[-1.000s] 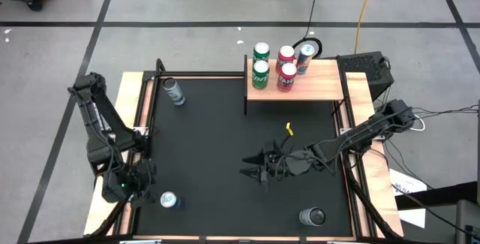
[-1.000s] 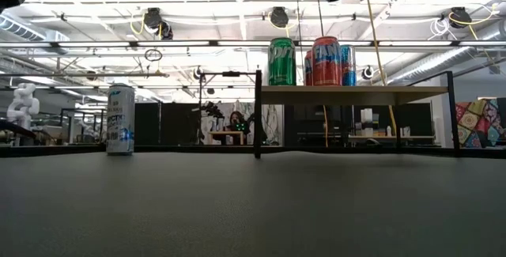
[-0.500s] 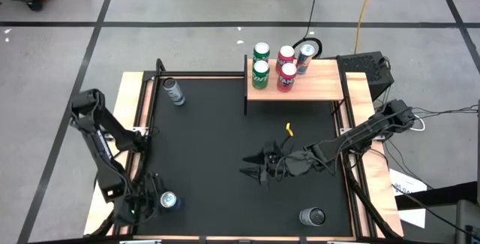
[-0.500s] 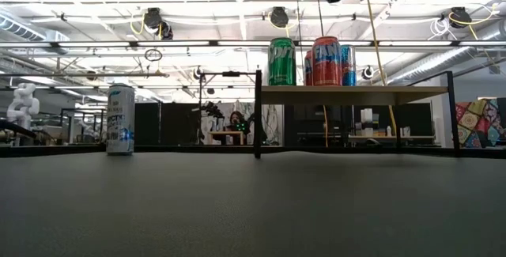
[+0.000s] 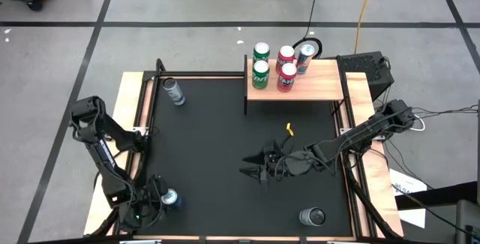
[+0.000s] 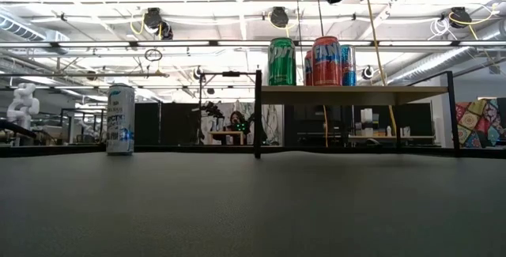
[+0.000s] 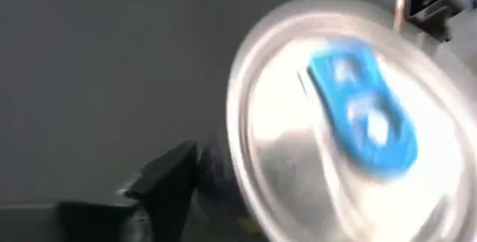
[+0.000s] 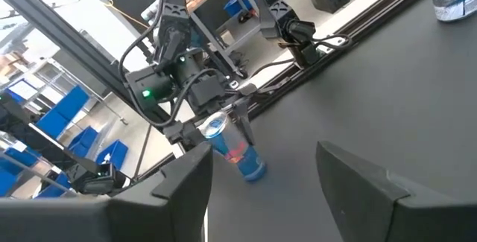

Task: Place canned beverage on shelf
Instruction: Put the blue soda can on the shelf aligned with the other blue soda can

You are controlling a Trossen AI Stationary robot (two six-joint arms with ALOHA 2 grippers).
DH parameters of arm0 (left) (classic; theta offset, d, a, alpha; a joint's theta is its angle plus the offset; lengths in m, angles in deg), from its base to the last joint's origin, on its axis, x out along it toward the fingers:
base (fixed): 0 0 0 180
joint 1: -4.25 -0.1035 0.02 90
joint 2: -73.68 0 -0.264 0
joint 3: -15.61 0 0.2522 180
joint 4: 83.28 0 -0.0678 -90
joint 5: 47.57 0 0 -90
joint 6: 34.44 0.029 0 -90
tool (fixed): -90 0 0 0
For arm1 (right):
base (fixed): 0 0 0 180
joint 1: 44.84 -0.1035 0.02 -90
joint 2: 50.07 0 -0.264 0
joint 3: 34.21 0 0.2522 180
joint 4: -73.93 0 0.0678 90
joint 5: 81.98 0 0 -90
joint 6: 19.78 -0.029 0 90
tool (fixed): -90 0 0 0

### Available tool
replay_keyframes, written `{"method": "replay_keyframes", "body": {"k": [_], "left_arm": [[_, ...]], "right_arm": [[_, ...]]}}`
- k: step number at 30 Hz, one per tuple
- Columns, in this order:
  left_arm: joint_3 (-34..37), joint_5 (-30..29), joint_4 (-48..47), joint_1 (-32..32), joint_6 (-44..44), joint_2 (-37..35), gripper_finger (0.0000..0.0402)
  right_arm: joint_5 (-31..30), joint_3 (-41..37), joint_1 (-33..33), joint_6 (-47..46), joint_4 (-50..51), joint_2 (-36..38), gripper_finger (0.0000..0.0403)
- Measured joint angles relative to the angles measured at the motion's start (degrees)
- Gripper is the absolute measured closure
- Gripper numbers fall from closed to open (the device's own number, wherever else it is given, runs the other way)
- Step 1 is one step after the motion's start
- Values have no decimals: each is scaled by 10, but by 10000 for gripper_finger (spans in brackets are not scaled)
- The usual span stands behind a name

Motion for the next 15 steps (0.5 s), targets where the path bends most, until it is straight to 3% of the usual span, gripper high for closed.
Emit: {"method": "replay_keyframes", "body": {"k": [4,8,15], "left_arm": [[0,0,-3,-7,1,2,156],[-9,4,-8,-36,69,-5,188],[-62,17,12,-136,376,-11,193]], "right_arm": [[0,0,0,0,-9,0,179],[0,0,0,6,-29,0,179],[3,0,0,70,-70,0,179]]}}
